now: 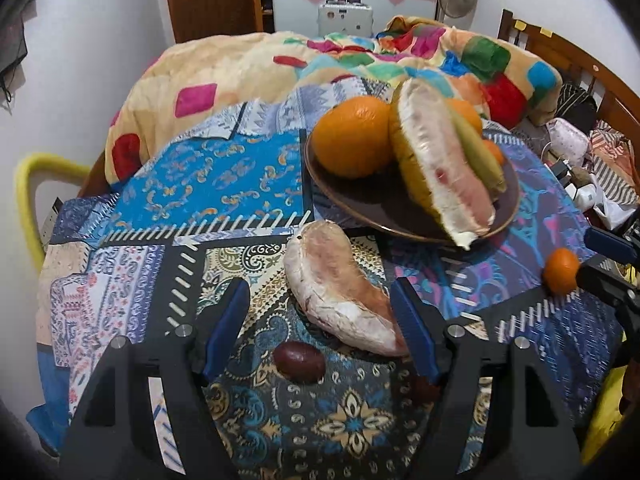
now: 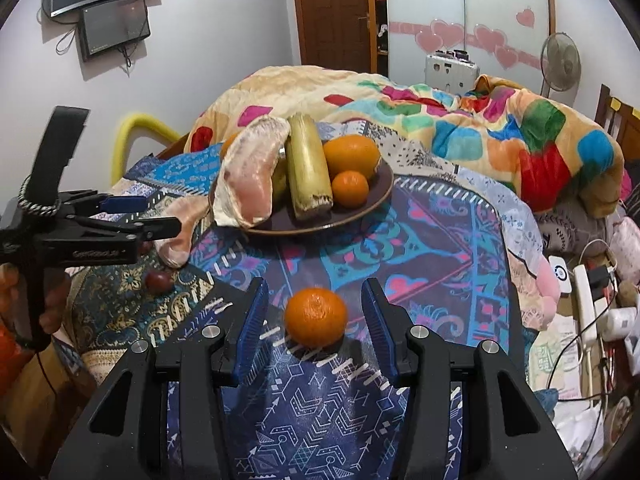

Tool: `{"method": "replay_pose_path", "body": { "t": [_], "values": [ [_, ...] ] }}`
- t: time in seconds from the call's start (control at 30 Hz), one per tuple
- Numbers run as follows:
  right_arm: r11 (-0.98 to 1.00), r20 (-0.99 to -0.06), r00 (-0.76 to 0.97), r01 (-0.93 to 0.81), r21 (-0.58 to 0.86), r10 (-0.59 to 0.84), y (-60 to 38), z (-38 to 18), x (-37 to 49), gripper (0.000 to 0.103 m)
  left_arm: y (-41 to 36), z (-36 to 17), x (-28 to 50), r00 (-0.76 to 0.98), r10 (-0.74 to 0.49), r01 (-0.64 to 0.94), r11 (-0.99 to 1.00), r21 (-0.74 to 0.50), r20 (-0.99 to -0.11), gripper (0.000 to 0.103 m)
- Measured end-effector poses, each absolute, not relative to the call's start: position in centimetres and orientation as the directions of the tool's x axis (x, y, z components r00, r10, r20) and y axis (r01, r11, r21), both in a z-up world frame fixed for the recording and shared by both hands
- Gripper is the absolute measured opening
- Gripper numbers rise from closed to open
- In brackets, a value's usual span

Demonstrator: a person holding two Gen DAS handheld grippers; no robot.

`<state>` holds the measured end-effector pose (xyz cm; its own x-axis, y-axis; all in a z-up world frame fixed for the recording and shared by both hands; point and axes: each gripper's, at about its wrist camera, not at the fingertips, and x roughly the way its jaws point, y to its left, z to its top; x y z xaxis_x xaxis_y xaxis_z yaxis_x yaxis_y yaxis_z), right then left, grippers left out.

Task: Organize fruits
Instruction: 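Grasp the second pomelo segment with the left tool while the right tool grasps another mandarin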

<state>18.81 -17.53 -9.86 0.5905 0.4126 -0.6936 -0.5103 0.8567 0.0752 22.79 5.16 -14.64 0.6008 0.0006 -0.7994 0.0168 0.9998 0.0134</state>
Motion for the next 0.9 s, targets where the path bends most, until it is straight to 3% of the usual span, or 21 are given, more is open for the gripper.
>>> {"method": "replay_pose_path", "body": {
  "t": [0.2, 0.43, 0.57, 0.9],
  "values": [
    [0.853, -0.706, 0.586, -0.52, 0.05, 0.398, -17.1, -10.6, 18.4, 0.045, 5.4, -15.5, 24.0, 0.576, -0.028, 0.025, 1.0, -0.017, -0.817, 0.072],
    [0.856, -0.724, 0.582, -0.517, 0.023, 0.371, -16.8, -11.6, 18.6, 0.045, 5.3, -15.8, 24.9, 0.548, -0.066, 0.039, 0.998, -0.054, -0.834, 0.057],
    [0.853, -0.73, 0.574, -0.521, 0.025, 0.372, -16.7, -12.0, 18.7, 0.035, 5.1, -15.6, 25.0, 0.557, -0.054, 0.039, 0.998, -0.039, -0.829, 0.047],
    [0.855, -0.718, 0.579, -0.517, 0.042, 0.386, -16.8, -11.6, 19.0, 0.034, 4.7, -14.1, 24.3, 0.618, -0.024, 0.053, 0.999, 0.011, -0.786, 0.037]
  ]
}}
